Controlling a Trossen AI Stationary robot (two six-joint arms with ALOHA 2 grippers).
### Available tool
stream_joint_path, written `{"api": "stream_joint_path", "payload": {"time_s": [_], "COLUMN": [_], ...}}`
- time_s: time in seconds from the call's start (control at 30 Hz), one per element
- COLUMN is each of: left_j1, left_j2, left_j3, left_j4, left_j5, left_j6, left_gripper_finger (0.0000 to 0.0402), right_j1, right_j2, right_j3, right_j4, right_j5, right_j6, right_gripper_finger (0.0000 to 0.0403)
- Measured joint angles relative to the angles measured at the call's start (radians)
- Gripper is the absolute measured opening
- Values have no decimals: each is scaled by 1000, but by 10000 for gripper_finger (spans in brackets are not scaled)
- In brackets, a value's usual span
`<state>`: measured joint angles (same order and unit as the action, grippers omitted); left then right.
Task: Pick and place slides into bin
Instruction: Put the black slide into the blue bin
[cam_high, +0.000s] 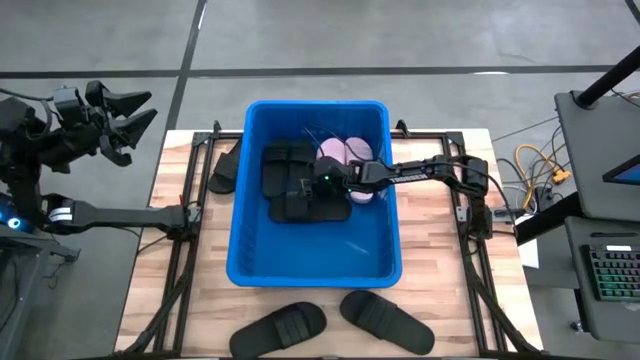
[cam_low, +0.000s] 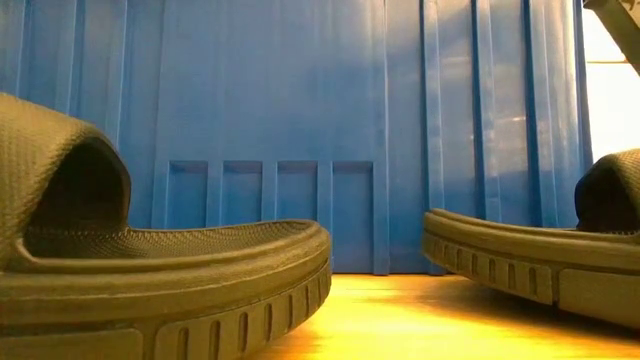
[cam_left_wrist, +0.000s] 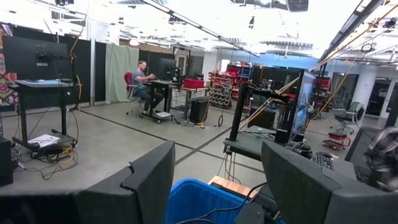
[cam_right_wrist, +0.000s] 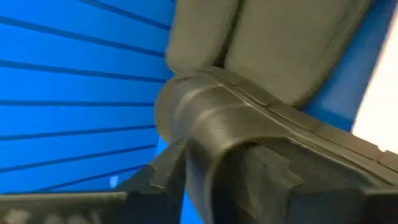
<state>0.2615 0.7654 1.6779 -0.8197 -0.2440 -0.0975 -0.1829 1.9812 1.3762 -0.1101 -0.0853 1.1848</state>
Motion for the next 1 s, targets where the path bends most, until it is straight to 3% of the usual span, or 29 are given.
{"api": "stream_joint_path", "payload": {"time_s": [0.3, 0.67, 0.87, 1.0], "left_j1": [0, 0, 0, 0], "left_j2": [-2, -2, -8, -10], "left_j3": [0, 0, 0, 0], "left_j4": [0, -1, -12, -20], "left_j5": [0, 0, 0, 0], "left_j6": [0, 8, 9, 9], "left_gripper_finger": [225, 225, 225, 225], "right_j1": [-1, 11, 21, 21], "right_j2": [-5, -11, -30, -24], "right_j3": [0, -4, -3, -15], "right_j4": [-10, -22, -22, -89], "right_j5": [-38, -266, -280, -232], "right_j6": [30, 180, 228, 234], "right_gripper_finger": [16, 14, 13, 13]}}
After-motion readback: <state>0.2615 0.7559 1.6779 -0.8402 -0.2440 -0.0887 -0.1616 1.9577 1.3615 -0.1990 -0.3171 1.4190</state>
